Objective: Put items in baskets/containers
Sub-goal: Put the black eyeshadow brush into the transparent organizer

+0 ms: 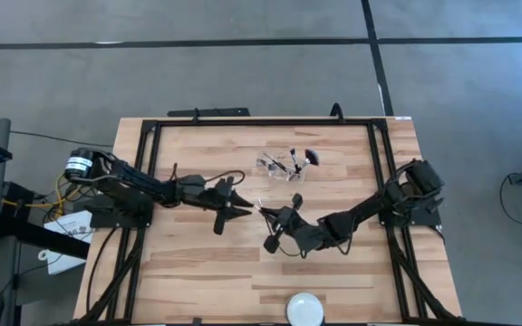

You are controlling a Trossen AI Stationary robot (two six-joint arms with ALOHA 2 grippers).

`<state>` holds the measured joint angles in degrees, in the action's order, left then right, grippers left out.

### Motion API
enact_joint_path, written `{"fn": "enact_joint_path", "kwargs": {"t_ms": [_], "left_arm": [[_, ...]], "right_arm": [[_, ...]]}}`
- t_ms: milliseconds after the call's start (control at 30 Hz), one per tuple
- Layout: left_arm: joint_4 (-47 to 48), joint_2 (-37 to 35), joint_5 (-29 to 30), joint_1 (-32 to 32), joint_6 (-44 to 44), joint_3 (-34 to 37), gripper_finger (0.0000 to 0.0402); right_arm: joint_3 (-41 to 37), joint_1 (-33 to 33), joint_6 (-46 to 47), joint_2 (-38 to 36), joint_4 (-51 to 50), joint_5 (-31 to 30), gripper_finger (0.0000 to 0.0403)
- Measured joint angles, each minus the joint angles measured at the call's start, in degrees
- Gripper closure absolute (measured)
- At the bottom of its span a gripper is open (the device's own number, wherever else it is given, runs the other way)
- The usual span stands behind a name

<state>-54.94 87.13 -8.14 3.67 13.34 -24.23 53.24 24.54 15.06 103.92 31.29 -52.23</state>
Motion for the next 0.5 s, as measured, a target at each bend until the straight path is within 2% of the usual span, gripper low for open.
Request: {"fn": "enact_joint_path", "kwargs": {"t_ms": [167, 500], "left_arm": [[-7.9, 0.0, 0.0, 0.0, 0.5, 0.0, 0.0291], [-10.8, -0.1, -0.2, 0.0, 0.4, 0.0, 0.0291]], "right_arm": [[0.0, -0.7, -4.0, 0.0, 6.4, 1.1, 0.0397], [0.1, -2.4, -6.1, 0.0, 11.6, 6.8, 0.0397]]}}
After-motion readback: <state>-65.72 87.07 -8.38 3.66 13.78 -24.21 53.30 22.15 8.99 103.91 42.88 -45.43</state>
